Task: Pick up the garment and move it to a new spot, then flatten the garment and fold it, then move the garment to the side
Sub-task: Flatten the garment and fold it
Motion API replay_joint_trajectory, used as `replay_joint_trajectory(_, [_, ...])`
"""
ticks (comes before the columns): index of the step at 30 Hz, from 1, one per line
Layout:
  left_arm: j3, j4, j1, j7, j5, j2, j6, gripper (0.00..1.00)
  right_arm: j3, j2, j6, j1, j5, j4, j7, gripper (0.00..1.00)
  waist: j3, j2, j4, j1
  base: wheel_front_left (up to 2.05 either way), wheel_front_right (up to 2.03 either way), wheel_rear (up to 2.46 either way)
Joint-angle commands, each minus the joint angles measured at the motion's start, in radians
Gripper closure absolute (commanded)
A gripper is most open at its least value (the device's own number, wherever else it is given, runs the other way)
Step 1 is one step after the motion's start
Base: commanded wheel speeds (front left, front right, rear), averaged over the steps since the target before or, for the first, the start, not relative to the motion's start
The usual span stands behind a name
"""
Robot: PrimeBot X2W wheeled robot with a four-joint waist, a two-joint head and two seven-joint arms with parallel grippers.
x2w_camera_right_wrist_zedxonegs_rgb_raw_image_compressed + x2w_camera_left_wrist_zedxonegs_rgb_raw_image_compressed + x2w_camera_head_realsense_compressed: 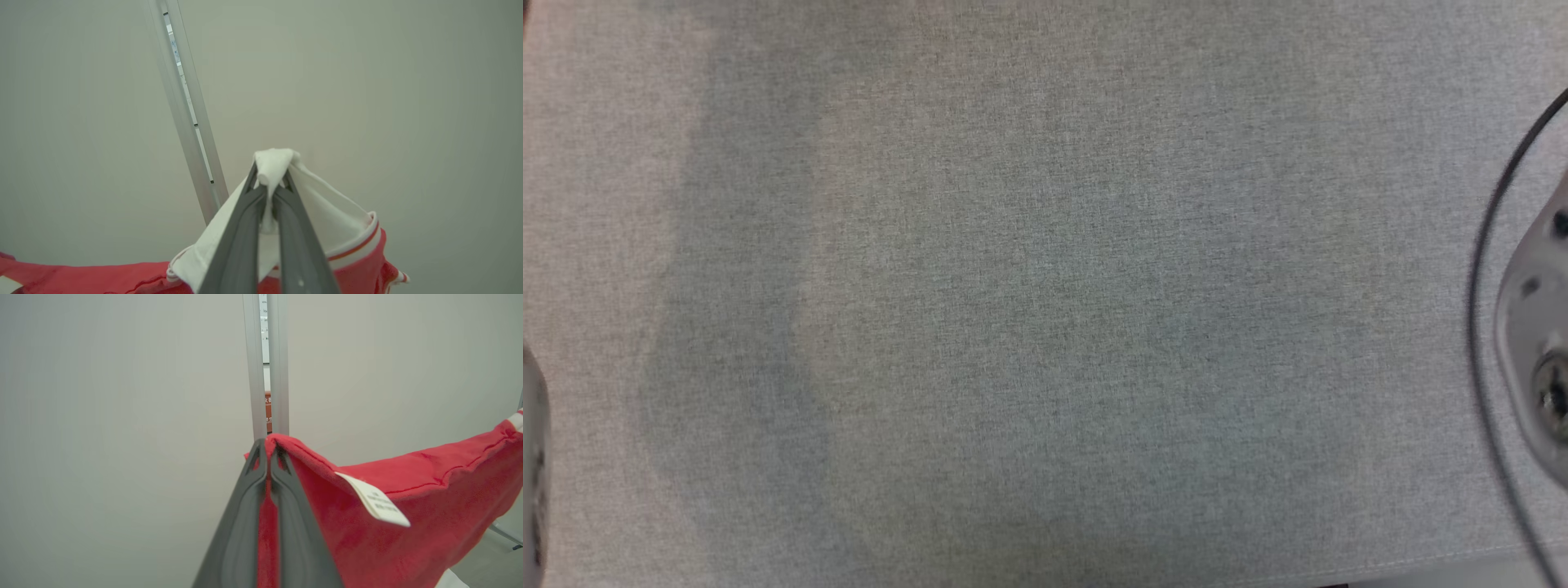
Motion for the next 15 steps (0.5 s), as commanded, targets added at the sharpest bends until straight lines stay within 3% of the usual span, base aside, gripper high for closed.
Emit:
replay_joint_trajectory(1, [-0.015,0.041,0.063,-0.055,0.012,0.015,-0.010,1.00,0.035,-0.017,0.000,0.090,0.023,0.014,-0.034,1.00,0.006,0.0000,-0.005,-0.0004,0.00,0.00,0.00])
replay_joint_trajectory(7, [-0.107,0.118,0.366,-0.199,-0.017,-0.012,-0.029,1.00,0.104,-0.086,0.000,0.483,0.168,-0.009,-0.101,1.00,-0.082,0.0000,-0.004,-0.0004,0.00,0.00,0.00])
replay_joint_trajectory(15, [-0.168,-0.004,0.846,-0.254,-0.065,0.009,-0.024,1.00,0.095,-0.136,0.000,0.985,0.324,-0.155,-0.114,1.00,-0.236,0.0000,-0.007,-0.0004,0.00,0.00,0.00])
